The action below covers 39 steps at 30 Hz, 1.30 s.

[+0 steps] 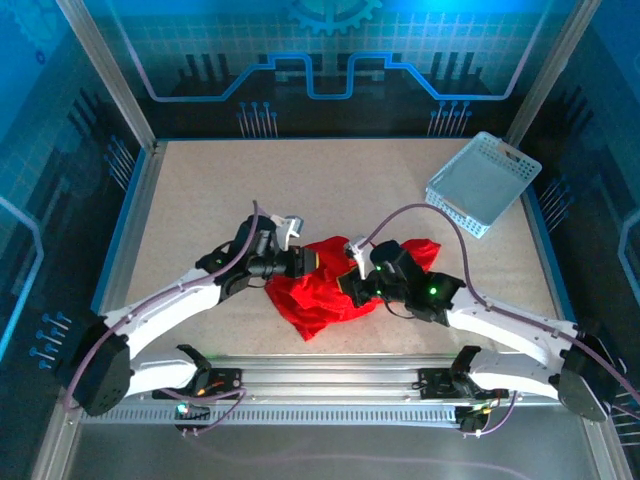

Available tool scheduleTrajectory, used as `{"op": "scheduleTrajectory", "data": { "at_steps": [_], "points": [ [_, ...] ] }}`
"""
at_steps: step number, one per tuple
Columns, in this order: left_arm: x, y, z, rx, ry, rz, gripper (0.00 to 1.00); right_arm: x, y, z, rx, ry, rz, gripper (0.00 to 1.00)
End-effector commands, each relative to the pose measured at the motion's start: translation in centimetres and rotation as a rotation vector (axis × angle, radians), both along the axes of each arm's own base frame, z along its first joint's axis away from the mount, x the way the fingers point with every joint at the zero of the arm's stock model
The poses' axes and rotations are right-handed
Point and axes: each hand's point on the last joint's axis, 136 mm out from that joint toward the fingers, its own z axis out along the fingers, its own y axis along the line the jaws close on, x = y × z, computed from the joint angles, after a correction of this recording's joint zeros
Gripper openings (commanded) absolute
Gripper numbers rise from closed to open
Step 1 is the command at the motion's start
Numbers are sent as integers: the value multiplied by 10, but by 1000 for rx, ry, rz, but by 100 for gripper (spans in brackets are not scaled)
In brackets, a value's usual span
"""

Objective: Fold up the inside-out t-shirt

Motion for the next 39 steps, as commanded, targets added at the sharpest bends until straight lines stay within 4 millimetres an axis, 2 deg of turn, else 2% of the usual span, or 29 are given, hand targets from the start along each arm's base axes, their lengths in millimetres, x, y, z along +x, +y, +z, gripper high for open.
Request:
{"op": "scheduleTrajectory", "data": {
  "at_steps": [1,2,3,7,10,12,14,16,18,22,25,30,39],
  "points": [
    [15,8,-3,70,10,62,47,-12,14,19,118,-26,95,0],
    [18,13,-8,101,20,92,57,-15,16,21,135,-24,113,0],
    [20,19,-12,133,26,119,61,-16,18,23,149,-23,120,0],
    [13,34,-13,220,-17,143,68,-9,16,25,175,-3,74,0],
    [-6,42,0,235,-127,143,72,-2,14,27,199,22,37,0],
    [-19,46,11,192,-181,143,78,1,13,28,202,19,26,0],
    [-29,51,22,135,-209,149,89,2,13,28,201,16,23,0],
    [-37,48,29,88,-212,129,92,3,13,28,198,11,22,0],
    [-43,40,31,52,-190,85,89,4,13,28,199,10,20,0],
    [-50,14,31,-34,-129,-15,70,3,15,30,206,9,33,0],
    [-50,0,34,-88,-110,-47,59,1,16,30,202,4,40,0],
    [-51,-11,37,-136,-104,-73,58,0,19,29,196,-3,49,0],
    [-47,-15,21,-110,-75,-65,51,-5,25,34,209,-15,73,0]
  ]
}}
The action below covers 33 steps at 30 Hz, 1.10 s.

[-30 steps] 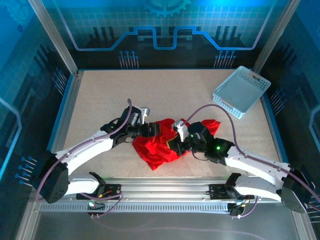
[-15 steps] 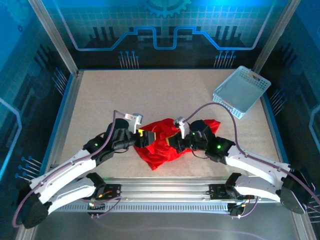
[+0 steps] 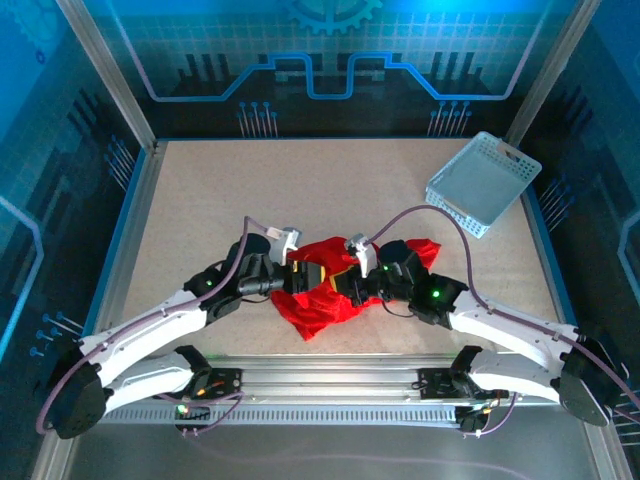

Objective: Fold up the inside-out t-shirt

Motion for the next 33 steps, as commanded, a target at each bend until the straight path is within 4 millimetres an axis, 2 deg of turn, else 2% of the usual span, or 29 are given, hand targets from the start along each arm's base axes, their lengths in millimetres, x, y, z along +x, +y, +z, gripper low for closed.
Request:
{"op": "scheduleTrajectory", "data": {
  "at_steps": [1,5,11,16,18,20,23,24,25,27,29,33],
  "points": [
    [-4,-7,-4,-19,8,-28,50,-2,9,15,38,-41,31,0],
    [-6,-12,-7,-20,16,-50,41,-4,11,16,33,-52,30,0],
    [-10,-16,-4,-34,14,-75,23,8,5,10,-6,-49,-39,0],
    [-7,-8,-7,23,13,-47,4,12,7,9,-17,-41,-50,0],
    [-6,-2,-8,57,8,-29,0,14,7,10,-23,-42,-55,2],
    [-4,7,-6,99,-7,4,0,16,5,9,-41,-42,-62,12],
    [1,35,1,195,-48,109,0,20,-8,10,-104,-54,-95,50],
    [3,48,5,228,-71,158,0,22,-14,11,-122,-62,-106,61],
    [3,61,9,253,-96,205,0,24,-20,12,-133,-67,-115,67],
    [1,84,20,284,-150,282,0,30,-30,11,-149,-56,-131,73],
    [-1,104,30,295,-198,349,0,41,-43,3,-181,-14,-175,73],
    [-8,139,48,285,-258,484,0,60,-58,-24,-287,82,-251,74]
  ]
}}
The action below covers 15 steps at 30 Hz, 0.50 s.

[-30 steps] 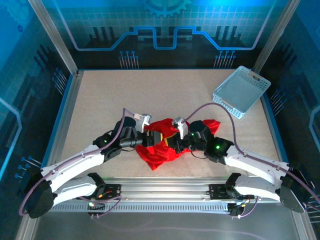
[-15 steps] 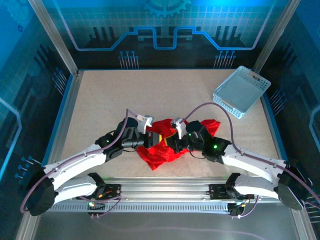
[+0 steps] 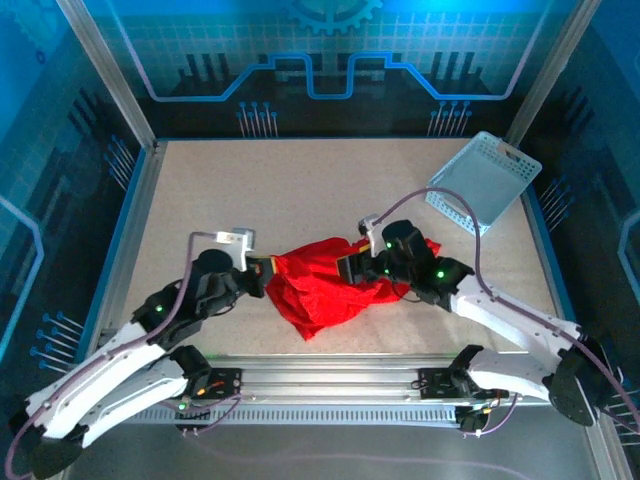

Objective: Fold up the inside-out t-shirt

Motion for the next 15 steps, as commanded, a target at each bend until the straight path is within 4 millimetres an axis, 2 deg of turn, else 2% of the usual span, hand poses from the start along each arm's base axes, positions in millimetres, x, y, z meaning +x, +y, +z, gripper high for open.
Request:
{"op": "scheduleTrajectory", "data": {
  "at_steps": [1,4,6,8,9,12,15],
  "points": [
    [-1,43,5,79,-41,170,0,8,-15,-28,-126,97,-62,74],
    [-4,63,11,60,-66,256,0,16,-20,-44,-173,135,-117,74],
    [-5,69,15,54,-82,280,0,18,-16,-51,-173,158,-122,75],
    [-4,68,17,62,-86,279,0,18,-16,-64,-195,204,-129,75],
    [-3,68,18,69,-83,277,0,23,-12,-61,-193,207,-133,73],
    [0,64,17,81,-74,269,0,25,-11,-69,-206,231,-147,66],
    [1,63,17,81,-77,267,0,29,-17,-71,-225,223,-183,68]
  ]
}}
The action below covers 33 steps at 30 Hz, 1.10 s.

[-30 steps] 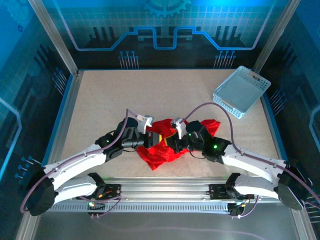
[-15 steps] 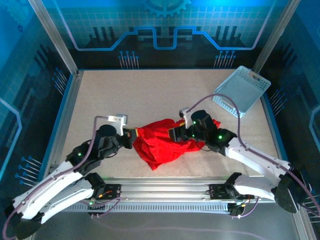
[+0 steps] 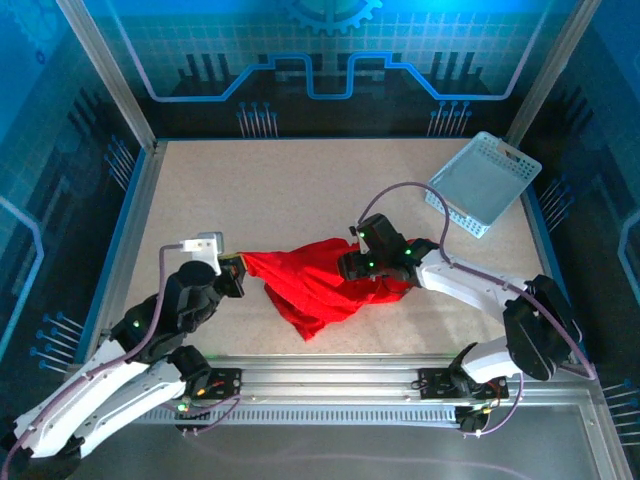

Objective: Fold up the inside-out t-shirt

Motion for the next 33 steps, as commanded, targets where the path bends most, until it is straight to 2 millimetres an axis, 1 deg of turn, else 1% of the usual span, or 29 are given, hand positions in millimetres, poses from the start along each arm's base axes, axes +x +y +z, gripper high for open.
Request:
{"op": "scheduleTrajectory", "data": {
  "at_steps": [1,3,4,6,8,11,13,15,17,18,19,20,21,22,23,25,26,27,28,29,30,31,32,33],
  "points": [
    [2,7,12,0,-31,36,0,10,-11,4,-30,-10,-75,73],
    [2,8,10,5,-28,41,0,12,-17,4,-44,-12,-102,83],
    [2,9,9,5,-26,47,0,13,-19,4,-41,-13,-107,86],
    [2,10,9,1,-27,50,0,14,-20,2,-30,-2,-114,89],
    [2,11,10,-3,-32,53,0,16,-18,-2,-20,18,-111,89],
    [3,11,14,-9,-50,53,0,18,-12,-9,-6,45,-98,84],
    [3,11,16,-7,-55,57,0,20,-8,-6,9,43,-93,74],
    [4,11,18,-7,-62,56,0,22,-7,1,17,27,-92,61],
    [4,12,21,2,-68,59,0,23,-8,18,20,-7,-82,45],
    [5,13,24,7,-73,62,0,24,-12,31,8,-45,-85,36],
    [5,14,27,15,-81,62,0,24,-20,46,-16,-85,-94,28],
    [5,14,32,21,-90,61,0,24,-28,60,-45,-125,-108,23],
    [5,15,38,22,-103,60,0,24,-41,80,-83,-176,-132,18],
    [5,15,47,14,-118,59,0,23,-54,101,-121,-227,-160,13],
    [4,12,56,-6,-130,43,0,22,-66,120,-146,-275,-182,11],
    [-2,-19,85,-81,-164,-129,0,18,-87,168,-164,-383,-214,9],
    [-8,-36,95,-111,-170,-227,0,15,-94,187,-159,-422,-224,7],
    [-15,-57,103,-140,-185,-348,0,11,-100,210,-142,-471,-231,6],
    [-19,-71,103,-150,-190,-429,0,7,-107,230,-125,-513,-241,5],
    [-15,-75,95,-137,-171,-429,0,3,-111,246,-108,-546,-250,3],
    [-5,-72,78,-97,-120,-378,0,0,-116,261,-90,-580,-259,4],
    [7,-65,54,-35,-51,-300,0,-2,-116,268,-74,-599,-249,8],
    [18,-56,32,26,20,-219,0,-2,-112,269,-59,-592,-223,11],
    [25,-44,6,96,111,-128,0,-1,-106,261,-48,-556,-197,17]
  ]
}}
